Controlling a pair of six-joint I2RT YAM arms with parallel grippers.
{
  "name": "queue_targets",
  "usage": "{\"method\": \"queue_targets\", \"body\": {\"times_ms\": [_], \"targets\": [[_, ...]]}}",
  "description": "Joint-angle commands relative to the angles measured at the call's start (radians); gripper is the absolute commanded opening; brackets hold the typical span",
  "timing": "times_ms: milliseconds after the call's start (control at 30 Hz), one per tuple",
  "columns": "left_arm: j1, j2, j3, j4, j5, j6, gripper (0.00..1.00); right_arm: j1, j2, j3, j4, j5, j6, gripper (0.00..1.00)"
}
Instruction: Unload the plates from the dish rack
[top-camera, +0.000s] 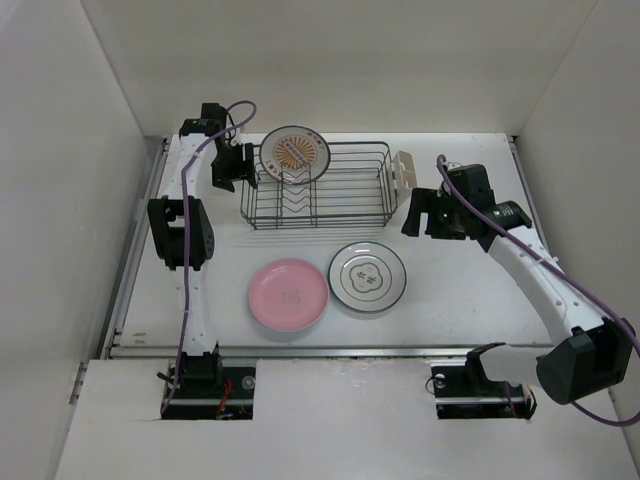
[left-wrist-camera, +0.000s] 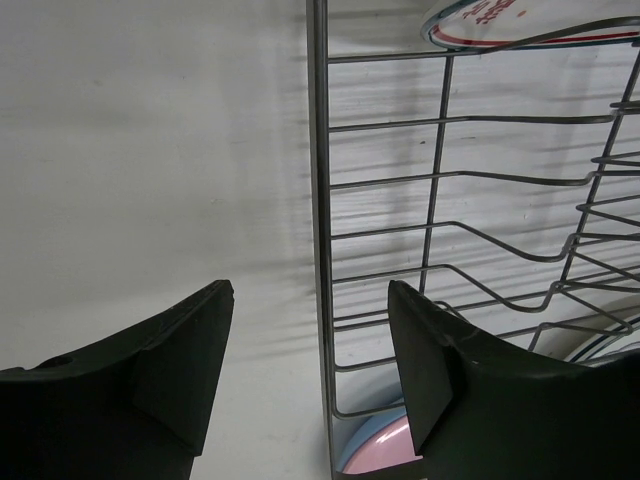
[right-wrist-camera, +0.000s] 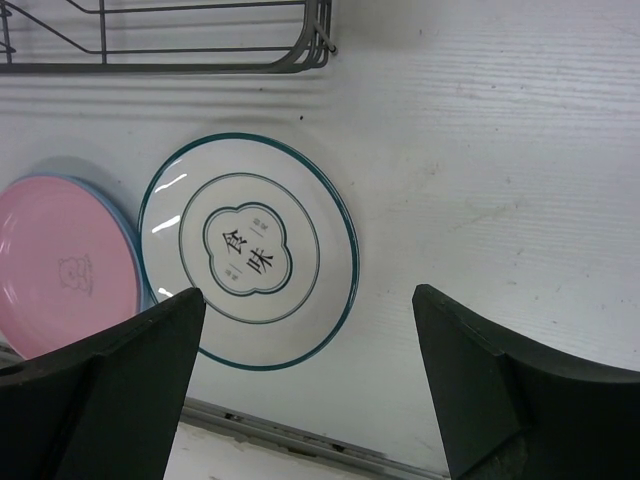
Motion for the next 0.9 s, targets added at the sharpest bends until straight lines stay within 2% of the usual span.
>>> {"method": "queue_targets", "body": {"times_ms": [0, 533, 867], "targets": [[-0.002, -0.013, -0.008, -0.025, -0.004, 0.012, 0.6, -0.004, -0.024, 0.042, 0.0, 0.008, -0.018, 0.91], [-0.011, -0.013, -0.026, -0.025, -0.004, 0.012, 0.6, -0.004, -0.024, 0.031, 0.018, -0.01, -0.027, 0.91], [-0.021, -0.013, -0.045, -0.016, -0.004, 0.012, 0.56, -0.004, -0.015, 0.042, 0.036, -0.019, -0.036, 0.91]]}}
